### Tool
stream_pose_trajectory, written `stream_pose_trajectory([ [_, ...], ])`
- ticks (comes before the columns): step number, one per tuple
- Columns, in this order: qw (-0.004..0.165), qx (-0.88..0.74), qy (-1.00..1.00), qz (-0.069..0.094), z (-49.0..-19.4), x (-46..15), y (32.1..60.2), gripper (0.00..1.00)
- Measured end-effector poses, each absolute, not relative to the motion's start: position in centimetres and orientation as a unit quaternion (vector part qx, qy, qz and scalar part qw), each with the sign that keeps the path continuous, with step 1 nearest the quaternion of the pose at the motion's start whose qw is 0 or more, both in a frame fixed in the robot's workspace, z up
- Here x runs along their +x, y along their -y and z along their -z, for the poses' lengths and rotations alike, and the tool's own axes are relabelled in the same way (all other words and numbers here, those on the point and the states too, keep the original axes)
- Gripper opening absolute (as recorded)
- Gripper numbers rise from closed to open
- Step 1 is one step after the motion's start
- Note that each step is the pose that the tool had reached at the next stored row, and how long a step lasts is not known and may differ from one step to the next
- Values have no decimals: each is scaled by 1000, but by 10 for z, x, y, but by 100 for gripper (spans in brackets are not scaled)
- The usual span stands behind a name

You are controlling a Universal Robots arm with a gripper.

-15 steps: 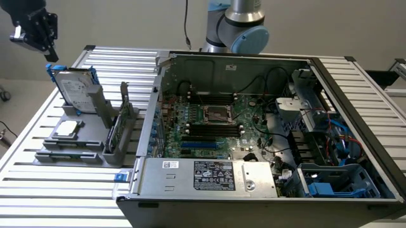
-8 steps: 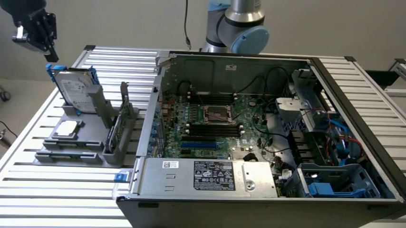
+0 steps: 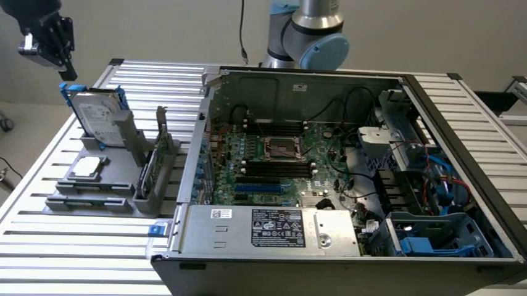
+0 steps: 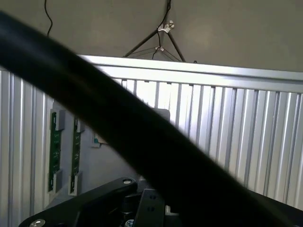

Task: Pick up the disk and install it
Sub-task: 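Pick up the disk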

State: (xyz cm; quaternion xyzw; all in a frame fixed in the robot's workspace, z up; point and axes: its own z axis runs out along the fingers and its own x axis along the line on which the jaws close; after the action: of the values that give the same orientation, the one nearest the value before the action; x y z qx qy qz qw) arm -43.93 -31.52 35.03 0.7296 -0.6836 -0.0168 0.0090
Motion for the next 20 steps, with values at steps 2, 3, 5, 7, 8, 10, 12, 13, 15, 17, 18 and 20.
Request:
stream_pose_trajectory([
  [2,9,730,684,17,-350,-439,315,18],
  [3,9,730,684,17,-350,-439,315,24],
  [5,9,730,684,17,-349,-439,315,30],
  [7,9,730,684,17,-349,-438,315,42],
  [8,9,730,684,17,-348,-438,315,42],
  [10,9,730,684,17,-346,-438,315,47],
  [12,9,730,684,17,-342,-438,315,54],
  [13,9,730,684,17,-340,-438,315,54],
  [15,9,730,684,17,-336,-438,315,54],
  [17,9,730,684,17,-333,-438,315,54],
  [18,9,730,684,17,-331,-438,315,54],
  [20,9,730,684,17,-327,-438,315,54],
])
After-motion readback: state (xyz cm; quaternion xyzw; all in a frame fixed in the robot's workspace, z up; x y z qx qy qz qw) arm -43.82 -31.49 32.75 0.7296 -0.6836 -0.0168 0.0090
